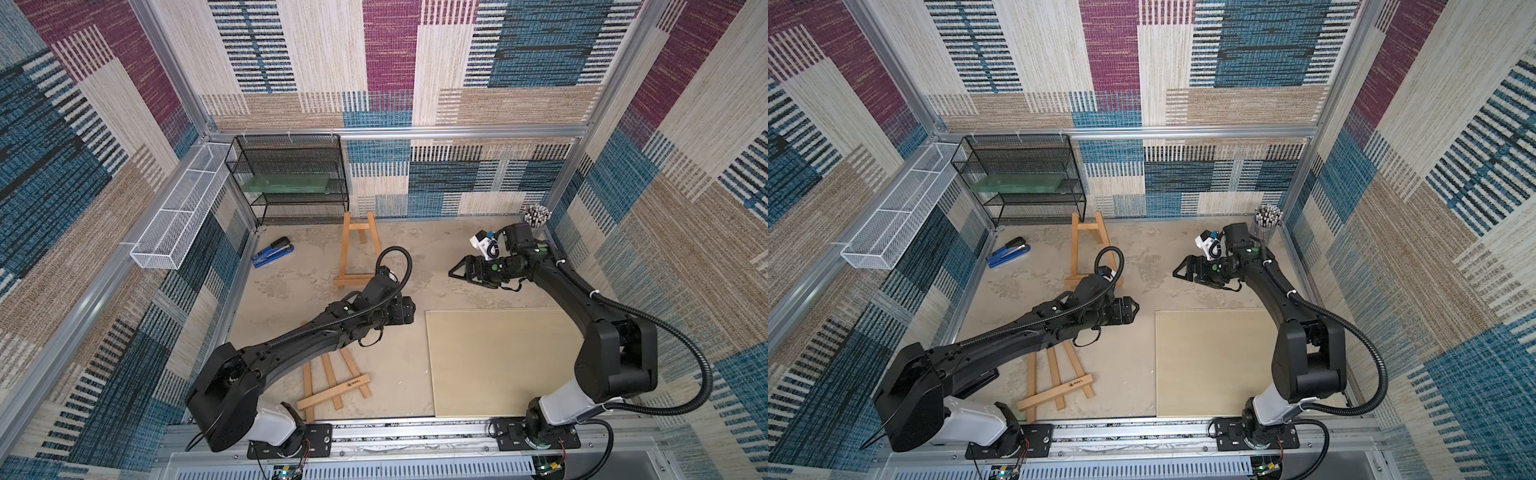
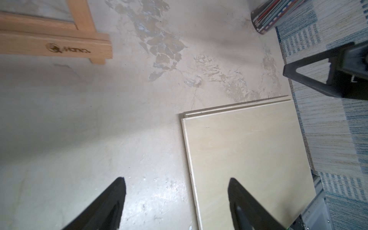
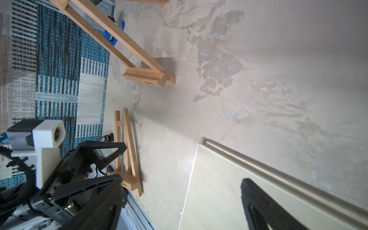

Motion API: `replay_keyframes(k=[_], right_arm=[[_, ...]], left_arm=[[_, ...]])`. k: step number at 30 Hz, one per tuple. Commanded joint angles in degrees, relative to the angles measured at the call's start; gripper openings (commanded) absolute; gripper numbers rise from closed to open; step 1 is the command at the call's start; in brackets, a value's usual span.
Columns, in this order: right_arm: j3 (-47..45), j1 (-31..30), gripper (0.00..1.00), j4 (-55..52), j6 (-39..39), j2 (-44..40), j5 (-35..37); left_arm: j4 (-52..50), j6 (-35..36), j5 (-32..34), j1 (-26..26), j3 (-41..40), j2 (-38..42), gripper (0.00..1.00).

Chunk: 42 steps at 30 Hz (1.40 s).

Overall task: Disassemble the easel
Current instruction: Place the drawing board on the drawing board, then pick up the easel at the center of the board.

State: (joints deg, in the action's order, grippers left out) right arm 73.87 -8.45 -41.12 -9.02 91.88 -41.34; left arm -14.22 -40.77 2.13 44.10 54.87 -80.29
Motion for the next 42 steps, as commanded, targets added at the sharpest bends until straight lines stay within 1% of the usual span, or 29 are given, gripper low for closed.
replay_keyframes(k=[1,6,11,18,26,32,35,42], right_arm=[[3.0,-3.4,0.95,5.8,-0.5,3.1,1.2],[9.2,-9.6,0.95,9.9,0.2,9.6,5.1],[15.5,-13.9,0.95,12.9,0.5,16.4,7.0],[20.8,-17.1,0.95,18.4,-0.1,23.2,9.0],[24.9,-19.4,0.96,22.2,-0.7,28.6,12.6],[26.7,-20.3,1.0,25.2,-2.1,31.2,14.9],[28.7,-21.0,0.97,25.4,-2.2,33.1,14.6],[31.6,-23.1,0.82,27.4,-2.7,36.6,14.5]], left_arm=[[-7.3,2.3,1.1,-2.7,-0.5,2.9,0.84],[-12.4,4.8,0.6,-8.9,-1.1,9.3,0.86],[-15.9,8.0,-2.3,-15.7,-1.0,13.7,0.86],[-17.2,8.9,-4.7,-20.7,-2.9,18.5,0.86],[-18.7,8.9,-6.5,-23.7,-5.0,22.8,0.86],[-19.6,8.6,-6.7,-24.8,-6.0,24.9,0.86],[-20.0,8.3,-6.6,-25.0,-6.7,25.8,0.86],[-21.1,7.4,-5.9,-25.3,-8.3,28.2,0.86]])
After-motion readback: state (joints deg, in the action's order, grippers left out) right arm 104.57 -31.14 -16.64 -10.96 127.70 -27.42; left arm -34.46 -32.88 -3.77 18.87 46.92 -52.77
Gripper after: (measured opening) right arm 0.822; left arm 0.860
